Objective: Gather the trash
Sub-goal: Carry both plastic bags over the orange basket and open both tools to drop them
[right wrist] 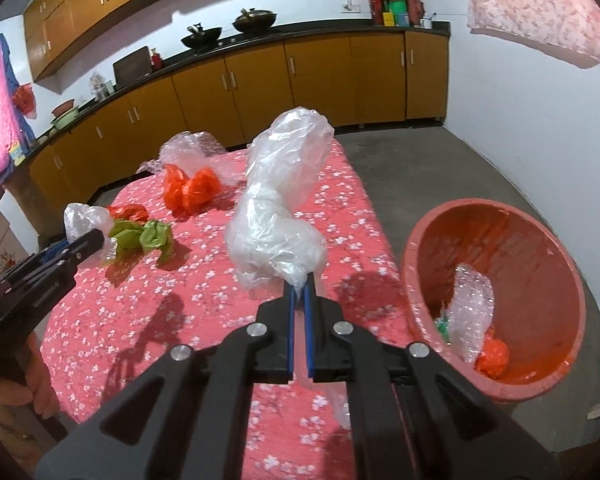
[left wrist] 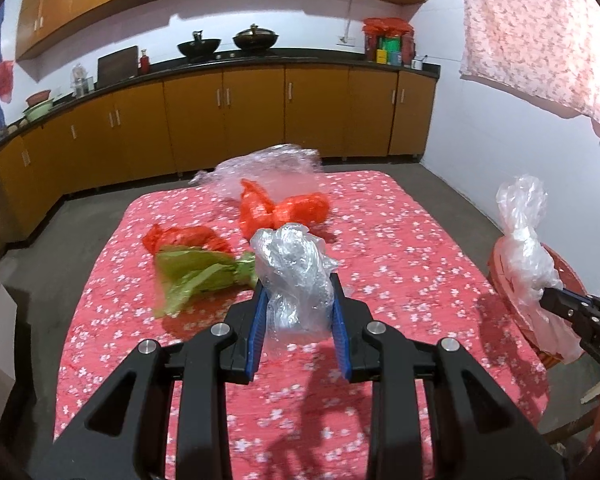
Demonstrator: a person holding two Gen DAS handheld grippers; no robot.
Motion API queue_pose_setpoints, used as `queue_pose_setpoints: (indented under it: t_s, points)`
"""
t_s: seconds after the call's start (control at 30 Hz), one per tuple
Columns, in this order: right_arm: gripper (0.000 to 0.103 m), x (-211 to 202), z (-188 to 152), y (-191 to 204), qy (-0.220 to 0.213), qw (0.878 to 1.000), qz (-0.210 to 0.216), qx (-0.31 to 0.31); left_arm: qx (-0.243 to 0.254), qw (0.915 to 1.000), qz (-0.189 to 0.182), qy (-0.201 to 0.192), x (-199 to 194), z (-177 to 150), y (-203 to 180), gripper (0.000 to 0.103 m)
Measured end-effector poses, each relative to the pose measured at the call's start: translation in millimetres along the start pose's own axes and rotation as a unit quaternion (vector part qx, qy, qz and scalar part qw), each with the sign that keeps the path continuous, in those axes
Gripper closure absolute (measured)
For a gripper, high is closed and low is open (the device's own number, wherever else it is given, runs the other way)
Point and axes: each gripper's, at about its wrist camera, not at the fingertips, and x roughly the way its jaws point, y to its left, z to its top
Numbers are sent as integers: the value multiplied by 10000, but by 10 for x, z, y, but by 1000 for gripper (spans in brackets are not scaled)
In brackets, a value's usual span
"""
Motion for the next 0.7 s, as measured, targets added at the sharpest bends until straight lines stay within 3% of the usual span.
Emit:
queue_pose_setpoints:
  t_s: [0.7]
  points:
    - [97, -283, -228, -1045, -187, 9940, -721, 797, 691, 9931, -946, -62, 225, 187, -1339, 73]
